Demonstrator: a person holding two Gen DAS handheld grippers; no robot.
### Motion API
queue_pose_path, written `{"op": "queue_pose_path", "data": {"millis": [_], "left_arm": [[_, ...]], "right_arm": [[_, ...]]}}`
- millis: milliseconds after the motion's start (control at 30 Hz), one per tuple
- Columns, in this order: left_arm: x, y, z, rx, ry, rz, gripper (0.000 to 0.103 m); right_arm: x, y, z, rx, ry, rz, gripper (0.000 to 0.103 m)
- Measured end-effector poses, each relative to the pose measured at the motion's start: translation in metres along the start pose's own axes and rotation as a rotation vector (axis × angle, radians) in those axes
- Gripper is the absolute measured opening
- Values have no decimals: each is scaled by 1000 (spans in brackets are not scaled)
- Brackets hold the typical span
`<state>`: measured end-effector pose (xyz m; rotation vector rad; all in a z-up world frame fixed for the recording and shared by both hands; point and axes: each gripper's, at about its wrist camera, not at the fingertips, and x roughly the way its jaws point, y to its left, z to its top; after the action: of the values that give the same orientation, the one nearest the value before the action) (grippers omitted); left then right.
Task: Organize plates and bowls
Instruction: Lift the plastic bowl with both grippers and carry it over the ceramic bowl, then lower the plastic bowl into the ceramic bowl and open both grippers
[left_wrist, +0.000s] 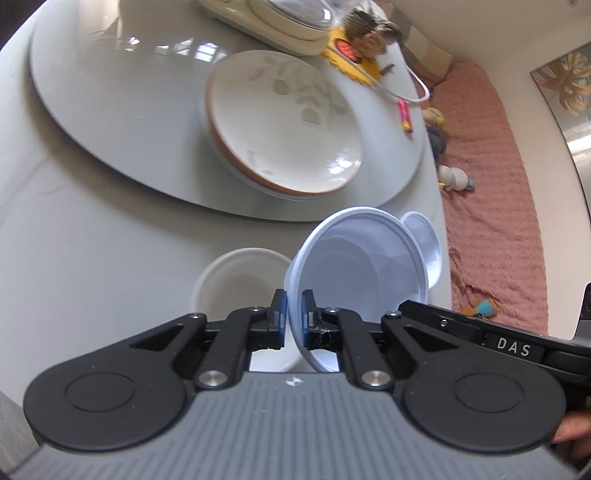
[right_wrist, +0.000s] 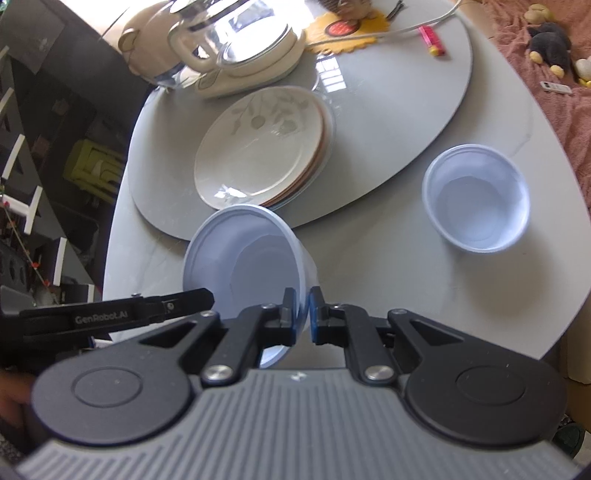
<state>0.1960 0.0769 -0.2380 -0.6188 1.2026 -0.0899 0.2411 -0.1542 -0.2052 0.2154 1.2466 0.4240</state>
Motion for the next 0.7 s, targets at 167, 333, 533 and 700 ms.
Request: {"op": "queue_pose_path", "data": {"millis": [167,333,533,700], "left_arm": [[2,24,0,-51,31,18,8],[9,37,-6,-47,69,53,8],[14,46,-10,-52,89,56,8],[16,43,-7,-64,94,62,9]], "right_arm": [[24,14,-1,-11,60,-20,10],[42,22,-10,-20,103,-38,10],[56,21,-11,15,138,-55,12],[55,19,-11,35,131,-48,12]]}}
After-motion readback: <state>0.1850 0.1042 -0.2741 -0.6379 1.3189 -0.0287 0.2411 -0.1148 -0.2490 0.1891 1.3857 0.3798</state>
